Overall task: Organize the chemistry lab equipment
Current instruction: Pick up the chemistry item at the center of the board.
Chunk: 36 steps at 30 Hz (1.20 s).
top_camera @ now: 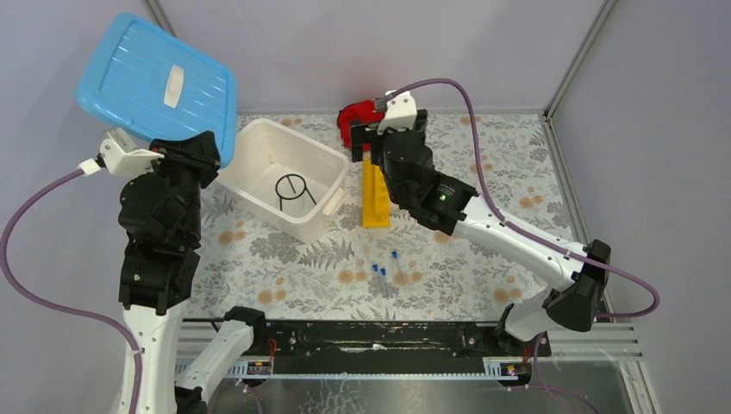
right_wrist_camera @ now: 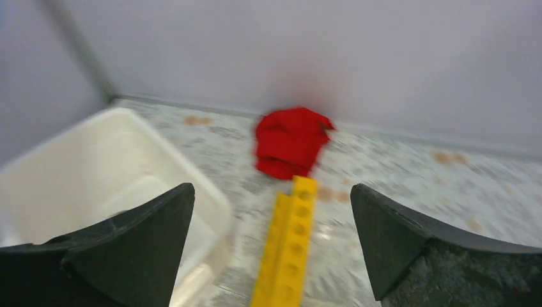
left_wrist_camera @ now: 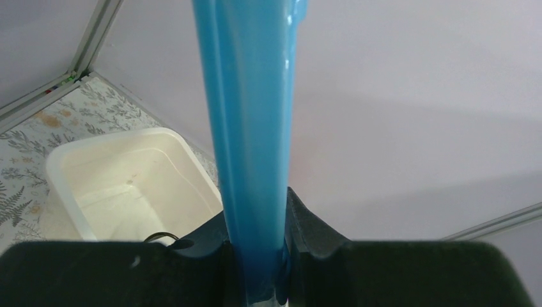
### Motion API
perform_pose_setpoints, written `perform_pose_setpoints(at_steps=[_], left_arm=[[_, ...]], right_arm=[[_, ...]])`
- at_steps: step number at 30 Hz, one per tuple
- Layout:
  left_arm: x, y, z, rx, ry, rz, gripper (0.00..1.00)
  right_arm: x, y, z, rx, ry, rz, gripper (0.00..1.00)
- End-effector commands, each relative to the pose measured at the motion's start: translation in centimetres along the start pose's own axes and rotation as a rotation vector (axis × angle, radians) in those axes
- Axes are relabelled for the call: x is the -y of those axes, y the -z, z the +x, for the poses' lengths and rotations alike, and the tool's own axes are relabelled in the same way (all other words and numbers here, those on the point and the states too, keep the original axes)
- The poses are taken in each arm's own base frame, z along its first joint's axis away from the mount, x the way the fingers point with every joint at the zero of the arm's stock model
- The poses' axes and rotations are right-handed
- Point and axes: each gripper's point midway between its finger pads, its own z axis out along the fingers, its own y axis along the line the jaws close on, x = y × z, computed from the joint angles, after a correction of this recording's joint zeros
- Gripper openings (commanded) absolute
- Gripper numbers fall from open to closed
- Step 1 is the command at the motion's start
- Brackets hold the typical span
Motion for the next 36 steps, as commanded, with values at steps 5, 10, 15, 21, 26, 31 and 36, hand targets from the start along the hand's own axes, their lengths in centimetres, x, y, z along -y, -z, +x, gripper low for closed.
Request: perform_pose_setpoints(at_steps=[5,10,15,21,26,31,36], left_arm=[[3.1,-0.7,0.1,-0.013,0.050,0.131,0.00],[3.5,-0.6,1.5,-0.071,0.074,0.163,0.00],[4.0,-0.3,2.7,-0.133,0.101,0.189,0.00],[4.1,-0.4,4.2,-0.198,0.115,0.195,0.00],[4.1,-0.3,5.1,-0.239,0.122,0.200,0.00],[4.3,-0.2,5.6,-0.264,0.133,0.212,0.00],[4.4,0.1,5.9,-0.277,0.138,0.221,0.00]], right_arm=[[17.7,5.8,6.4,-0.172,-0.133,0.785,1.00],[24.1,11.1,9.6,-0.175,-0.254,1.041,1.00],[29.8,17.5,11.3,-0.149,-0.365,1.315,1.00],[32.0,21.0,13.4,-0.154,-0.432,1.446,1.00],[33.1,23.7,16.3,-0.164,-0.482,1.536,1.00],[33.6,25.7,17.3,-0.148,-0.509,1.568,1.00],[33.8,26.9,18.3,-0.165,-0.522,1.596,0.98]])
